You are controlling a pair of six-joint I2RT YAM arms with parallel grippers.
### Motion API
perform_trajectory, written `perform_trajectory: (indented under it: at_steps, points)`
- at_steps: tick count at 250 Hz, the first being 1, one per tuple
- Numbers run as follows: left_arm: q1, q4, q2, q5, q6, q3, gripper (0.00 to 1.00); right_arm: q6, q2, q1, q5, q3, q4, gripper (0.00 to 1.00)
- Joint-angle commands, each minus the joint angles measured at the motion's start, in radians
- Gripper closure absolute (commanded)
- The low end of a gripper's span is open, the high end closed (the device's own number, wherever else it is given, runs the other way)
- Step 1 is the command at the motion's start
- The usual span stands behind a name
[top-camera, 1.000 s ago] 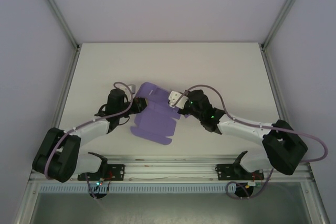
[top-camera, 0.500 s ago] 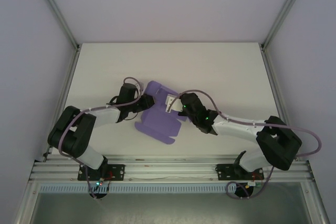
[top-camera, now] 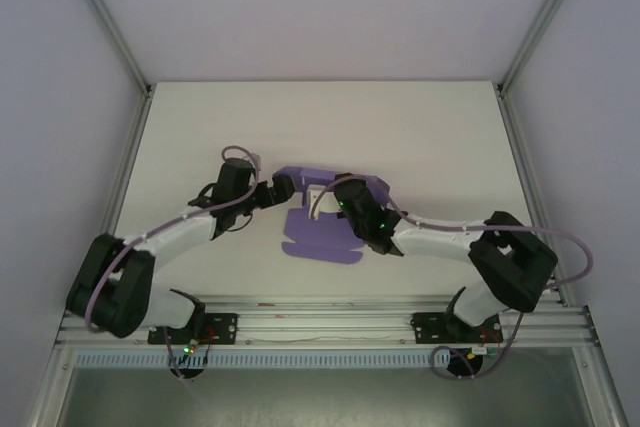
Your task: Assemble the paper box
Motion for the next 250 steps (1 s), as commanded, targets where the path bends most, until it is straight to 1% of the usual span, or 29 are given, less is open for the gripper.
perform_trajectory:
  at_steps: [1, 18, 35, 54, 73, 88, 122, 154, 174, 188, 218, 233, 250]
  points:
    - [0.002, -0.178, -0.075, -0.196, 0.044, 0.036, 0.00, -0.129, 0.050, 0.006, 0.030, -0.041, 0.183, 1.00]
    - [0.021, -0.208, -0.100, -0.272, 0.044, 0.055, 0.00, -0.198, 0.087, 0.006, 0.019, -0.075, 0.292, 1.00]
    - [0.067, -0.213, -0.093, -0.282, 0.037, 0.078, 0.00, -0.249, 0.125, 0.006, 0.013, -0.096, 0.389, 1.00]
    - [0.131, -0.207, -0.058, -0.247, 0.037, 0.117, 0.00, -0.276, 0.150, 0.007, 0.012, -0.096, 0.421, 1.00]
    - [0.175, -0.158, -0.005, -0.218, 0.045, 0.145, 0.00, -0.293, 0.163, 0.006, -0.008, -0.106, 0.463, 1.00]
    - [0.201, -0.137, 0.055, -0.164, 0.095, 0.184, 0.00, -0.294, 0.164, 0.006, -0.023, -0.111, 0.494, 1.00]
    - [0.206, -0.172, 0.203, -0.061, 0.183, 0.305, 0.00, -0.280, 0.156, 0.007, -0.019, -0.110, 0.467, 1.00]
    - [0.205, -0.139, 0.293, 0.041, 0.199, 0.318, 0.00, -0.225, 0.142, 0.008, -0.017, -0.104, 0.459, 1.00]
    - [0.202, -0.129, 0.329, 0.120, 0.207, 0.320, 0.07, -0.202, 0.123, 0.008, -0.018, -0.093, 0.399, 1.00]
    - [0.192, -0.111, 0.338, 0.161, 0.213, 0.306, 0.11, -0.186, 0.111, 0.008, -0.022, -0.094, 0.387, 1.00]
    - [0.153, -0.094, 0.314, 0.197, 0.218, 0.267, 0.23, -0.148, 0.092, 0.009, -0.012, -0.085, 0.343, 1.00]
    - [0.125, -0.075, 0.293, 0.217, 0.215, 0.239, 0.32, -0.137, 0.086, 0.008, -0.009, -0.082, 0.322, 1.00]
    - [0.094, -0.065, 0.274, 0.236, 0.202, 0.218, 0.38, -0.130, 0.089, 0.008, -0.001, -0.081, 0.316, 1.00]
